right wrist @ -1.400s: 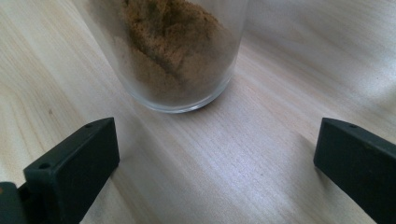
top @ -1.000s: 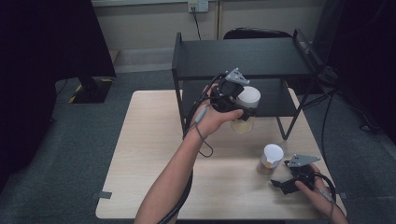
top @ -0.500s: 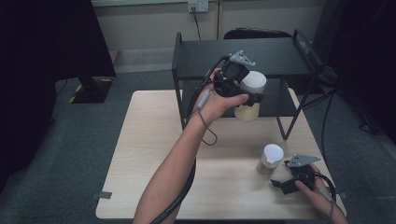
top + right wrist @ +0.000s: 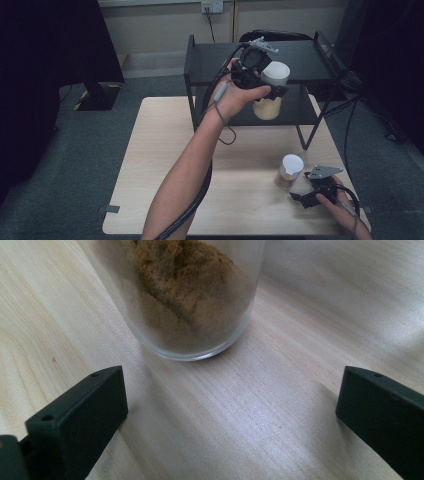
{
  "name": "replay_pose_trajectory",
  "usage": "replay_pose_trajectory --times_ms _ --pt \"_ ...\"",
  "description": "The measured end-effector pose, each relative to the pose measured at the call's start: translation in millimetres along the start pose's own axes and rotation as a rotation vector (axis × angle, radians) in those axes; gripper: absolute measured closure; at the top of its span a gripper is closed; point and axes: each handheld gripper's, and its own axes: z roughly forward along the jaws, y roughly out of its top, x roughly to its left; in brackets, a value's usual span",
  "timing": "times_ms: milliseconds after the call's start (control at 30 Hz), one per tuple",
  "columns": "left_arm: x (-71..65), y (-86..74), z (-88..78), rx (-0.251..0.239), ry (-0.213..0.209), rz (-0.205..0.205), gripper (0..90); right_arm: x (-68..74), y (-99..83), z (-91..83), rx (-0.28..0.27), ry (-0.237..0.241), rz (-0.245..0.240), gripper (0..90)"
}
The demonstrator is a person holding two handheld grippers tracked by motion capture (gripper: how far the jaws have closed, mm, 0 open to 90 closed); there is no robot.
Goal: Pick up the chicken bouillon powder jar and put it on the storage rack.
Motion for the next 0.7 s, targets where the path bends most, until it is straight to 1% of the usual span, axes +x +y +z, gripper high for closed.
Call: replay_pose_trajectory --times_ms 167,367,533,600,700 --pt "0.3 10.5 -3.6 0.003 0.012 0.003 35.1 0.0 0.0 0.0 0.000 0.000 0.000 0.0" --pt "2.6 20.3 -8.5 -0.005 0.013 0.000 35.1 -0.1 -0.1 0.0 0.000 0.000 -0.001 0.0" --pt "7.0 27.9 -11.5 -0.014 0.005 -0.018 35.2 -0.1 -0.1 0.0 0.000 0.000 -0.001 0.0" --pt "7.6 31.8 -12.6 -0.012 0.010 -0.014 35.2 -0.1 -0.1 0.0 0.000 0.000 -0.001 0.0" --pt "8.8 35.9 -14.1 -0.016 0.020 -0.021 35.2 0.1 -0.2 -0.1 0.000 0.000 -0.001 0.0"
